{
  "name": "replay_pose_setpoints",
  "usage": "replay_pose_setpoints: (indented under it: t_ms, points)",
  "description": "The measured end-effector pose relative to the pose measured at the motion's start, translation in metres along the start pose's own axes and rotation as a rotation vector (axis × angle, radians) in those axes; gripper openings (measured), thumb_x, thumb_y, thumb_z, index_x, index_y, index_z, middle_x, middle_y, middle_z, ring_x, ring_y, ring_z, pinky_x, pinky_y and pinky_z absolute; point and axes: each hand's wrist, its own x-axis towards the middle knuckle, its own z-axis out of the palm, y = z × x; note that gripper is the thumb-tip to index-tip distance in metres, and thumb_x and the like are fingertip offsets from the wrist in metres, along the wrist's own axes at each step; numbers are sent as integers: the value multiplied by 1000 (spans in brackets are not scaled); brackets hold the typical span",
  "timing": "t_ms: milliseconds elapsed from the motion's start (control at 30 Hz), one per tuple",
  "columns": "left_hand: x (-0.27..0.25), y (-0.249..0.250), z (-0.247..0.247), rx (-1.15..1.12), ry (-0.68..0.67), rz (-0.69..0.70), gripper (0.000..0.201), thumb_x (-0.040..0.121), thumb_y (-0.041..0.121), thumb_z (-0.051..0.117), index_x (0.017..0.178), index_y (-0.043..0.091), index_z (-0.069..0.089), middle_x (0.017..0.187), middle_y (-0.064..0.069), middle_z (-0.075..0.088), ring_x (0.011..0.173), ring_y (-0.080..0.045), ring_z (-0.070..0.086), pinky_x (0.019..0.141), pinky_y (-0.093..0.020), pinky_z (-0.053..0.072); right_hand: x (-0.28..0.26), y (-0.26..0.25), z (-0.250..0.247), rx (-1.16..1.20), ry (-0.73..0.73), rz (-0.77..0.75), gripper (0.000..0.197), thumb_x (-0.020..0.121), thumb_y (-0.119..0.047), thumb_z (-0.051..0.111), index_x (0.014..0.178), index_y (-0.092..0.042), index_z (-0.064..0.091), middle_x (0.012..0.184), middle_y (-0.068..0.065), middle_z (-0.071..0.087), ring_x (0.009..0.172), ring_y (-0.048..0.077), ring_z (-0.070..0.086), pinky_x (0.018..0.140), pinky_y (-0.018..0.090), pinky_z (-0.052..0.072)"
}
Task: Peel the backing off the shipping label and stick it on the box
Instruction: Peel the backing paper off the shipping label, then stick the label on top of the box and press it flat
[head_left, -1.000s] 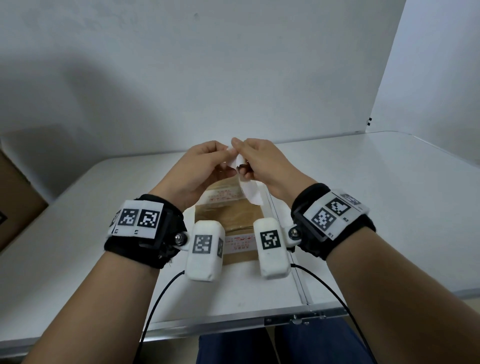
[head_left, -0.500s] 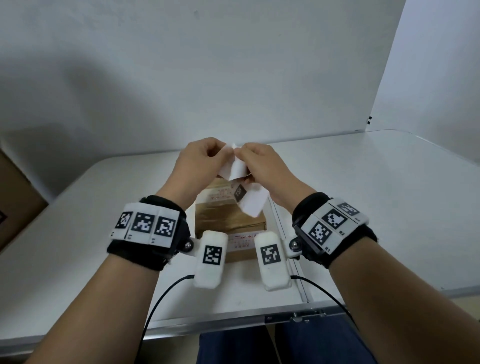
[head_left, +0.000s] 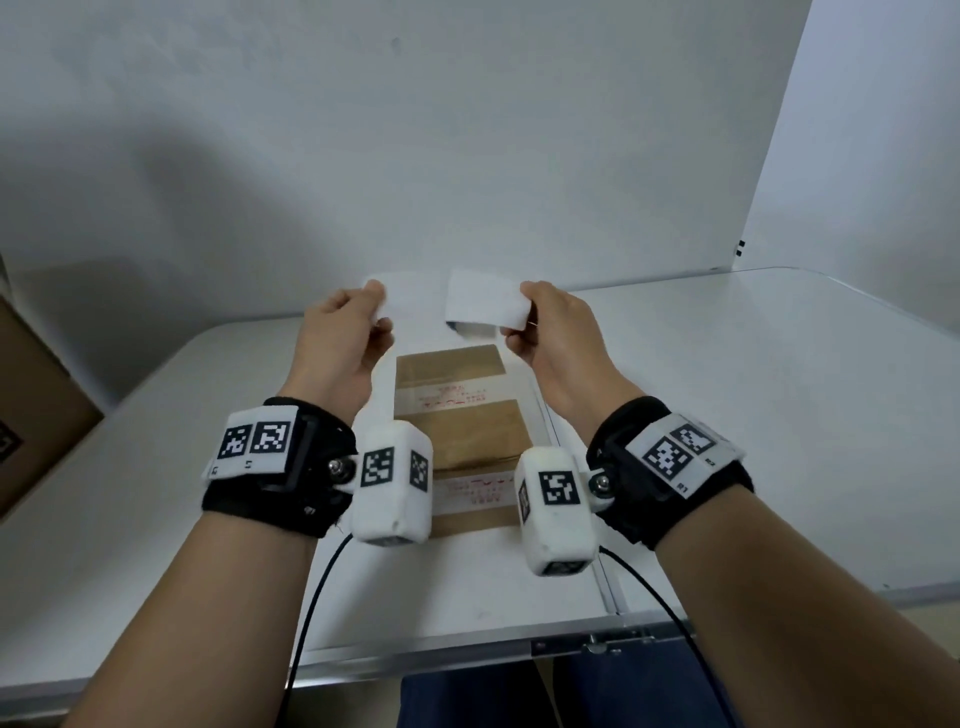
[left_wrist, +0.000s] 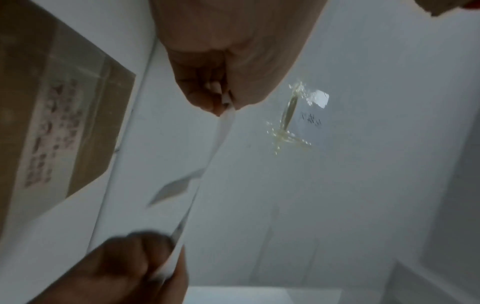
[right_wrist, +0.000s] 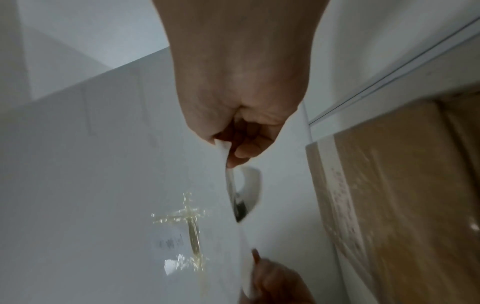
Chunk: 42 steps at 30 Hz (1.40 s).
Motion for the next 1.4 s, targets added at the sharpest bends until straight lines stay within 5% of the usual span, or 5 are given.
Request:
replay_pose_setpoints:
  t_ms: [467, 800, 967, 1200, 1400]
  points:
    - [38, -22, -93, 48, 263, -254, 29, 96, 3, 44, 68, 9, 45, 39, 0, 50, 39, -8, 49, 37, -16, 40, 13, -3, -11, 391, 333, 20, 8, 93, -9, 40, 86, -9, 44, 52, 5, 61, 41, 8, 52, 40, 15, 42]
    - [51, -42, -78, 466, 84, -301, 61, 95, 9, 53, 149, 15, 25, 152, -19, 29, 121, -36, 46, 102, -43, 40, 3, 2, 14, 195, 179, 45, 20, 96, -12, 42, 79, -8, 51, 40, -2, 62, 53, 10, 53, 55, 21, 43]
    - [40, -12, -56, 699, 95, 221, 46, 90, 7, 55, 134, 18, 50, 139, -4, 51, 124, -21, 50, 94, -29, 42, 9, 3, 8, 118, 160, 67, 16, 96, -16, 46, 85, -6, 54, 47, 0, 65, 52, 10, 55, 55, 21, 45]
    - [-30, 24, 29, 815, -599, 445, 34, 82, 28, 73, 112, 33, 59, 120, 20, 59, 109, 5, 56, 87, -14, 48, 8, -4, 10, -10, 79, 42, 19, 96, -18, 48, 82, -10, 58, 66, 5, 68, 61, 16, 59, 55, 22, 50]
    - [-32, 13, 45, 757, -375, 549, 7, 86, 27, 66, 93, 24, 66, 92, 11, 69, 83, -2, 67, 69, -20, 50, 4, -15, 3, -84, -56, 0, 28, 97, -33, 53, 80, -11, 60, 65, 0, 64, 67, 15, 62, 54, 20, 50]
